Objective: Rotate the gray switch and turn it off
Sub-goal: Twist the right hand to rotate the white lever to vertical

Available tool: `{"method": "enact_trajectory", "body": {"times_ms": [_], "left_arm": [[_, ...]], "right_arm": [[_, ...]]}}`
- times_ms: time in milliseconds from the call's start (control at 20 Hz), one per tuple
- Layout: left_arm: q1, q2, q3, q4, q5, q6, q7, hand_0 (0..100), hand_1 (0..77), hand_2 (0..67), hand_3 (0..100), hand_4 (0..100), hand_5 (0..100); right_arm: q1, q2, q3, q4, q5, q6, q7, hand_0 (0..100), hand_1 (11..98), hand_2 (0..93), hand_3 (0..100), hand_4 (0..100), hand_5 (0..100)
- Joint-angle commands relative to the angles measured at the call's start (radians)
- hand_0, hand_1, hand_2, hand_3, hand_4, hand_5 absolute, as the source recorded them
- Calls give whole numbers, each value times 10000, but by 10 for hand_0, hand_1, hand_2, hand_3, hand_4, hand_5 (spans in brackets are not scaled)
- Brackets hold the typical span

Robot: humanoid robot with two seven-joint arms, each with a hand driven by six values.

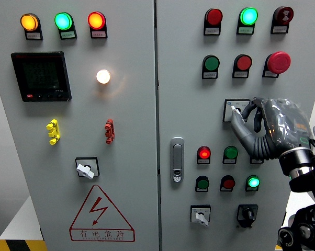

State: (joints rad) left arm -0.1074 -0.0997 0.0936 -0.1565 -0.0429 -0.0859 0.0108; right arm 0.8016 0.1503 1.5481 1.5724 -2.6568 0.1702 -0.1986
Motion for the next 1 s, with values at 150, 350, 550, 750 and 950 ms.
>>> {"method": "enact_trajectory", "body": {"times_ms": [150, 350, 550, 750, 950], "left_arm": [[0, 0, 0, 0, 0, 0, 0, 336, 0, 123, 222, 119, 122], [0, 0, 0, 0, 0, 0, 0, 336, 0, 123, 222, 119, 122], [0, 0, 0, 0, 0, 0, 0, 336, 0, 123, 223, 119, 122], [0, 0, 0, 0, 0, 0, 0, 336, 0, 123, 223, 119, 122], [0, 0, 0, 0, 0, 0, 0, 336, 0, 123, 222, 119, 122]], "right_arm": [[83, -14, -95, -31, -1, 1, -85, 728, 333, 698, 909, 1000, 980], [83, -15, -126, -31, -1, 1, -131, 754, 334, 712, 910, 1000, 984], [83, -15, -126, -31, -1, 1, -131, 770, 332, 717, 909, 1000, 983], [68, -15, -126, -31, -1, -15, -146, 780, 333, 760, 910, 1000, 986], [68, -15, -141, -31, -1, -61, -131, 794, 325, 786, 925, 1000, 988]]}}
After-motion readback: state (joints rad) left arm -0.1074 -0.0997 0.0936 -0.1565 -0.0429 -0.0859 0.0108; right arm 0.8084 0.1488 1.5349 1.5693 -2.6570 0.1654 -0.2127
